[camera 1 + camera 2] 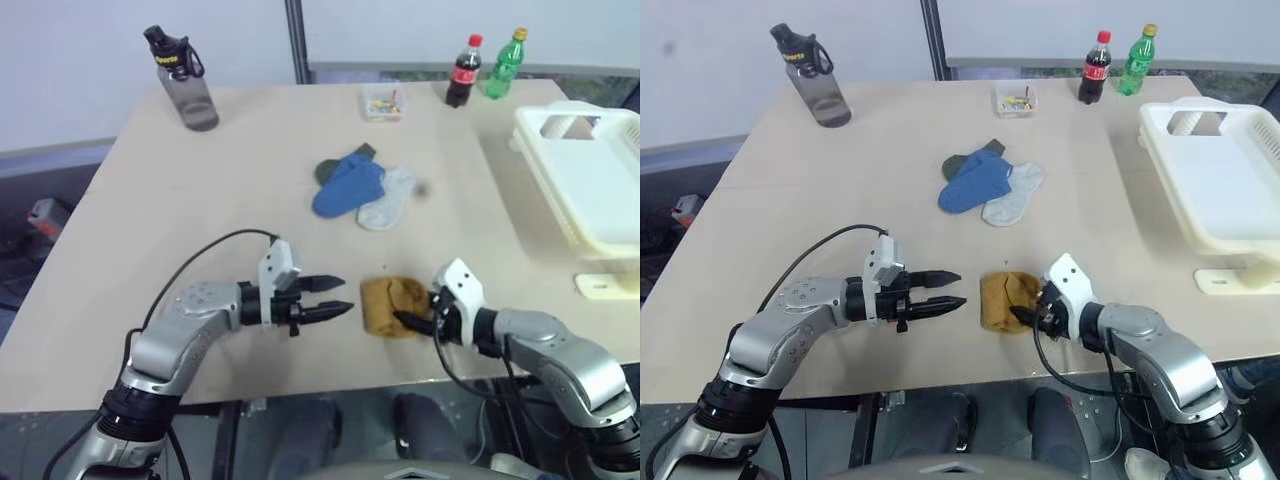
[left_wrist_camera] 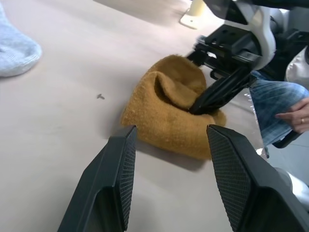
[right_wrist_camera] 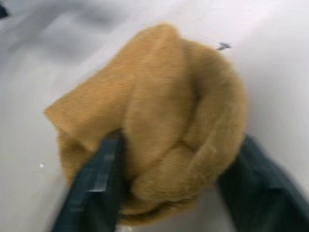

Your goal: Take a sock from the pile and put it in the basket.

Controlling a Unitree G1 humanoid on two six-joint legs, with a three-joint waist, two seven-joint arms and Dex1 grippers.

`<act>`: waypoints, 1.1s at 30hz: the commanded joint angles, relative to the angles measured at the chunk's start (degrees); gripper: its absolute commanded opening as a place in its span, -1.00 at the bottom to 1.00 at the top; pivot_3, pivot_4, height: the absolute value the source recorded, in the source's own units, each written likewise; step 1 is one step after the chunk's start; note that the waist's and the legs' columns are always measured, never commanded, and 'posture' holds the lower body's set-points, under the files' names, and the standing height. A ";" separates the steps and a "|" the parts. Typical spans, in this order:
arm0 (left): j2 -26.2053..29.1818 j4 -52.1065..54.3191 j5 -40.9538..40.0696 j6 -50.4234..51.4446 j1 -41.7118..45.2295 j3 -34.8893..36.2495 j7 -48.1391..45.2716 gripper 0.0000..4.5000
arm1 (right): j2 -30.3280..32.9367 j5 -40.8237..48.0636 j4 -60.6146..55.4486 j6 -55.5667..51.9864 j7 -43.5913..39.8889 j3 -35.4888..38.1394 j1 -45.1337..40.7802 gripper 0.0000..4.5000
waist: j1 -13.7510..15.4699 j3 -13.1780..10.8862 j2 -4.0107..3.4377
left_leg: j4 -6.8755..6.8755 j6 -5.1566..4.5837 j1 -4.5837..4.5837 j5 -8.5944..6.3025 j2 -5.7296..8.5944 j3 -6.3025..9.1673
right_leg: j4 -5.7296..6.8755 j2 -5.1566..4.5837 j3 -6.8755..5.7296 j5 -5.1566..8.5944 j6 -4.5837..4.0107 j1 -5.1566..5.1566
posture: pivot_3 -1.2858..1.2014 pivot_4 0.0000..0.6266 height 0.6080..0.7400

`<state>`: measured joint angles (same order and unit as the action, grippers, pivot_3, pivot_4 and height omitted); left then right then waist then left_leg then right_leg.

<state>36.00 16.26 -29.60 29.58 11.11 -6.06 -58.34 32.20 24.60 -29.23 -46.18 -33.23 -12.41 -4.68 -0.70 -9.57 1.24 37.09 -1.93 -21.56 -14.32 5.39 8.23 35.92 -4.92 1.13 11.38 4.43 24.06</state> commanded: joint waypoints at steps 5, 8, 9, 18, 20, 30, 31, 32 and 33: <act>-0.98 -1.08 0.30 -2.58 1.95 1.17 -0.10 0.10 | -1.83 0.44 0.49 3.54 -0.98 0.00 3.98 -0.98 | 0.03 -0.01 -0.01 | 0.01 0.01 -0.03 -0.01 0.01 0.01 | -0.04 -0.01 0.00 0.00 0.00 0.00 | 0.03 -0.52 1.00; -2.43 -1.51 0.52 -4.86 2.37 1.45 0.50 0.10 | -7.23 8.24 -1.00 2.11 1.43 8.52 4.10 -0.98 | 0.09 -0.03 -0.04 | -0.01 0.02 -0.05 -0.01 0.00 0.03 | -0.04 0.00 -0.01 0.00 0.00 0.02 | 0.03 -0.52 1.00; -3.04 -1.57 0.63 -5.66 2.46 1.49 0.75 0.10 | -8.84 10.99 -1.34 1.39 2.48 11.47 3.65 -0.98 | 0.11 -0.08 -0.09 | 0.00 0.02 -0.08 -0.01 0.00 0.06 | -0.04 -0.01 -0.03 -0.01 -0.02 0.02 | 0.03 -0.52 1.00; -11.21 -3.45 1.43 -9.74 6.50 -0.24 3.31 0.10 | -10.00 23.02 8.41 -0.34 16.26 35.83 -13.07 -0.98 | 0.64 -0.33 -0.49 | 0.05 0.03 -0.27 0.00 0.17 0.00 | -0.04 -0.07 0.04 -0.17 -0.26 0.21 | 0.03 -0.52 1.00; -14.34 -4.21 1.72 -10.13 8.38 -0.42 5.82 0.10 | -7.50 20.62 15.83 1.09 20.44 39.41 -19.85 -0.98 | 0.67 -0.36 -0.54 | 0.04 0.05 -0.36 0.01 0.20 -0.05 | -0.03 -0.08 0.08 -0.18 -0.27 0.30 | 0.03 -0.52 1.00; -24.01 -4.36 3.09 -10.27 13.54 -2.70 12.93 0.10 | 8.83 4.55 67.91 17.29 21.20 40.52 -47.36 -0.98 | 0.44 -0.37 -0.57 | 0.01 0.21 -0.55 0.13 0.23 -0.74 | -0.05 -0.13 0.52 -0.22 -0.26 0.62 | 0.03 -0.52 1.00; -24.36 -4.13 3.12 -10.21 13.63 -2.94 13.12 0.10 | 9.91 2.93 73.12 19.05 20.95 39.91 -49.39 -0.98 | 0.32 -0.37 -0.57 | 0.01 0.19 -0.56 0.12 0.23 -0.85 | -0.05 -0.13 0.57 -0.22 -0.26 0.65 | 0.03 -0.52 1.00; -24.64 -3.99 3.13 -10.15 13.74 -3.11 13.26 0.10 | 10.93 1.17 78.36 21.05 20.61 39.09 -51.37 -0.98 | 0.21 -0.37 -0.57 | 0.00 0.18 -0.57 0.11 0.23 -0.97 | -0.06 -0.13 0.63 -0.23 -0.25 0.67 | 0.03 -0.52 1.00; -24.90 -3.94 2.99 -10.01 13.84 -3.20 13.37 0.10 | 11.67 -0.20 82.61 22.49 19.98 38.36 -52.94 -0.98 | 0.11 -0.37 -0.57 | -0.01 0.16 -0.57 0.10 0.21 -1.03 | -0.07 -0.13 0.66 -0.22 -0.25 0.67 | 0.03 -0.52 1.00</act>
<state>11.61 10.13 -26.43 20.40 24.30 -9.19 -45.27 42.02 26.68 48.64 -27.41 -12.21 26.54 -55.19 -0.59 -9.95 0.68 37.08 -1.78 -22.13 -14.22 5.61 7.15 35.85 -5.05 1.82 11.16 4.18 24.74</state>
